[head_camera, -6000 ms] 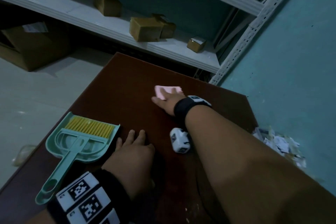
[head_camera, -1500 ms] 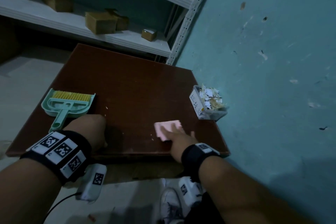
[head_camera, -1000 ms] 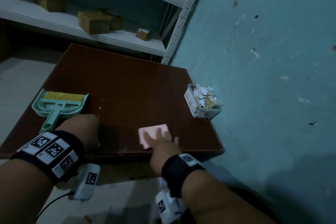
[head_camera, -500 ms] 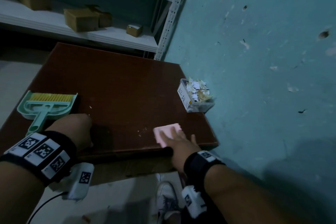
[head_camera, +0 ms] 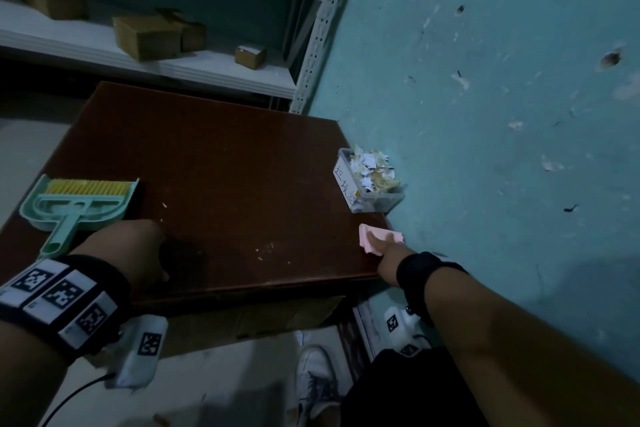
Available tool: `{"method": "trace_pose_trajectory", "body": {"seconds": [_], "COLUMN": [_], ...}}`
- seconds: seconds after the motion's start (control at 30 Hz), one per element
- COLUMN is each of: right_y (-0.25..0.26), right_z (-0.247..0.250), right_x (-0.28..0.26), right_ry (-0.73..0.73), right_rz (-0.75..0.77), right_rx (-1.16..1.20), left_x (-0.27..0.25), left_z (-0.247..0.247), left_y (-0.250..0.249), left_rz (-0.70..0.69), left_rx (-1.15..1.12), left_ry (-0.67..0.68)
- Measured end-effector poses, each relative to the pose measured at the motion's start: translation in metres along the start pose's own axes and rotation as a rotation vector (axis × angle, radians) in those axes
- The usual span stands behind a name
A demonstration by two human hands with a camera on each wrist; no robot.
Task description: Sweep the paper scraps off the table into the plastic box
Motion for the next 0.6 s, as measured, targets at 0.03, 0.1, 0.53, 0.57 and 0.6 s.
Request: {"method": "trace_pose_trajectory", "body": {"seconds": [0.03, 0.1, 0.53, 0.57, 0.6], "right_y": [-0.002, -0.007, 0.015, 0.019, 0.021], "right_z": [0.002, 0.004, 0.063, 0.075, 0.084], "right_x": [-0.001, -0.002, -0.070, -0.077, -0.084], "right_ry": [-0.012, 0.002, -0.208, -0.243, -0.278], "right_rz": [0.011, 0.040, 0.207, 0.226, 0.247], "right_rx": [0.013, 0.044, 0.115, 0.134, 0.135], "left_x": [-0.001, -0.002, -0.049, -0.057, -0.066], "left_z": [0.000, 0.001, 0.042, 0.051, 0.061], "left_y": [0.000, -0.001, -0.036, -0.041, -0.047], "left_rz": [0.004, 0.006, 0.013, -0.010, -0.027], "left_rx": [0.001, -0.007, -0.282, -0.277, -0.271], "left_ry": [-0.002, -0.007, -0.193, -0.225, -0.246]}}
Point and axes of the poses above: each hand's wrist, its own x-axis towards the middle knuckle, its own z-axis out of the back of the hand, y = z × x, the point moved 1 cm from there along x, towards the middle knuckle, and after that the axes turned 7 degrees about -z, right-handed, at the moved point
